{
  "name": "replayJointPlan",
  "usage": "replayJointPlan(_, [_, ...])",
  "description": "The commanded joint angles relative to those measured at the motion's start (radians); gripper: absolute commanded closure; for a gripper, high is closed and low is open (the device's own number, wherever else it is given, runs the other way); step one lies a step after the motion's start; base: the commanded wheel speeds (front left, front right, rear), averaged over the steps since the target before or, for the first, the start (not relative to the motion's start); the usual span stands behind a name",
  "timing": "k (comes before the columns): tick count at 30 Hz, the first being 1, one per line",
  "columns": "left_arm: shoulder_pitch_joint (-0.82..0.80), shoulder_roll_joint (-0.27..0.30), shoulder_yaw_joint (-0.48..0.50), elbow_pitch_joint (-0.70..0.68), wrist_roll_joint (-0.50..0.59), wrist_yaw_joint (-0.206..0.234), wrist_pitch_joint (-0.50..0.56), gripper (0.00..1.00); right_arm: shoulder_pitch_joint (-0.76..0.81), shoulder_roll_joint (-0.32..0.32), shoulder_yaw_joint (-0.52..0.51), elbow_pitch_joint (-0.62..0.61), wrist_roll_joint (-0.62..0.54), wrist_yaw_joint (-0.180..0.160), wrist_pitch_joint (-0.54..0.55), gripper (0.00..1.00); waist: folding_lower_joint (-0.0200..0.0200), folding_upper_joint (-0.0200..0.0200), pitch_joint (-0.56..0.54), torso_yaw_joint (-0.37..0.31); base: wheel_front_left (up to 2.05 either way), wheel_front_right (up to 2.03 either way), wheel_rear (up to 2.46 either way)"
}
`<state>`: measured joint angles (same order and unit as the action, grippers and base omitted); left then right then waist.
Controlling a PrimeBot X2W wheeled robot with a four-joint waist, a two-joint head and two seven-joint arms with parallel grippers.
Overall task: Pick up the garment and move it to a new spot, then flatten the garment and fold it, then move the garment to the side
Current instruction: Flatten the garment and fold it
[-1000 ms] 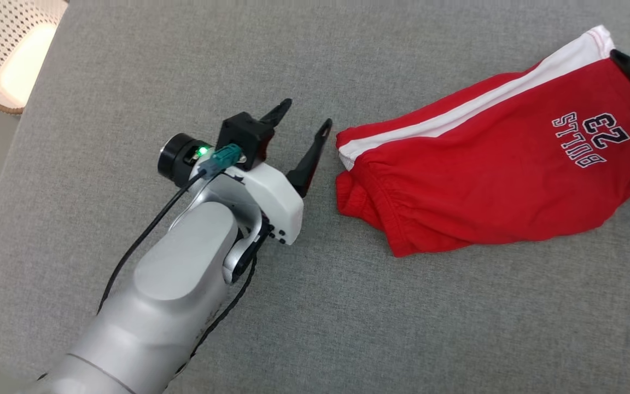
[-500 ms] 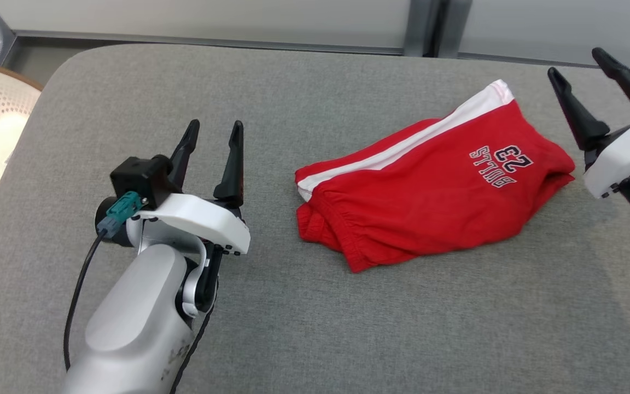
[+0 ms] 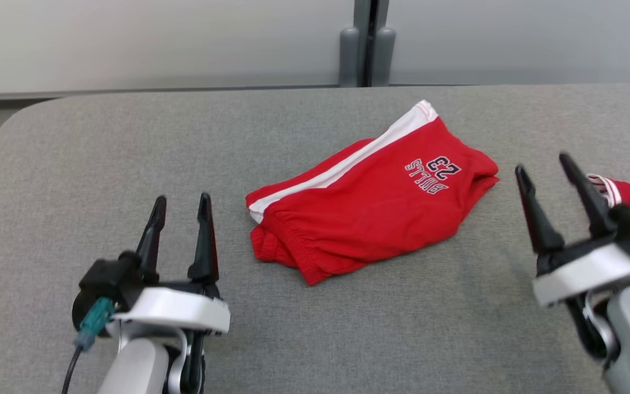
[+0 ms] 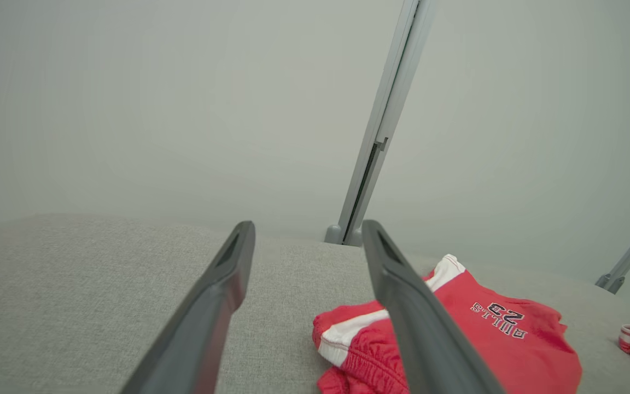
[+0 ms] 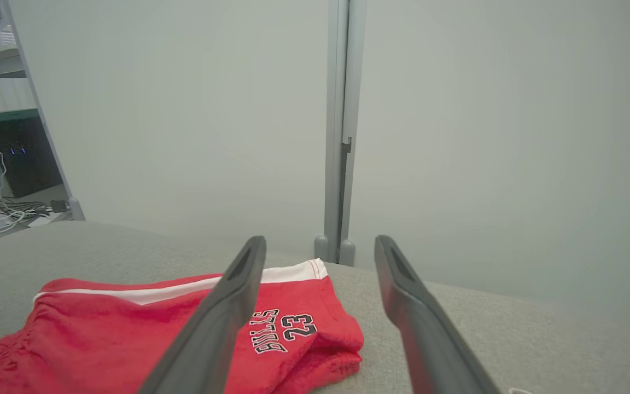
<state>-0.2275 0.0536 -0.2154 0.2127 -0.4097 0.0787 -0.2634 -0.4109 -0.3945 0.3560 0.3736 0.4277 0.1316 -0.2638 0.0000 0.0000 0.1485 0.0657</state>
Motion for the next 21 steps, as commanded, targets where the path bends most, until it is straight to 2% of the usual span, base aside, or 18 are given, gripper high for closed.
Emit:
replayJointPlan(1, [0.021,0.004,0.011,-0.007,0.018,-0.008,-0.001,0.0,0.031,0.011,-0.016,-0.014,-0.022,-0.002,0.0,0.0,0.0,0.0,-0.013,-0.013,0.0,0.0,0.0])
replayJointPlan(5, [0.092,0.0,0.017,-0.011,0.072,-0.026,-0.001,0.0,0.155,0.089,-0.122,-0.08,-0.114,-0.002,0.0,0.0,0.0,0.0,-0.034,-0.022,0.0,0.0,0.0])
replayJointPlan(10, [0.139,-0.001,0.005,-0.009,0.053,-0.019,-0.001,0.0,0.254,0.148,-0.194,-0.13,-0.184,-0.002,-0.001,0.0,0.0,0.0,-0.057,-0.026,0.0,0.0,0.0])
replayJointPlan(15, [0.137,0.0,0.001,-0.016,0.041,-0.013,-0.001,0.0,0.284,0.165,-0.203,-0.144,-0.212,-0.002,-0.001,0.0,0.0,0.0,-0.057,-0.017,0.0,0.0,0.0])
replayJointPlan(21, [0.103,-0.001,-0.019,-0.019,0.034,-0.007,-0.001,0.0,0.237,0.167,-0.183,-0.067,-0.146,-0.002,0.008,0.0,0.0,0.0,-0.016,0.026,0.0,0.0,0.0])
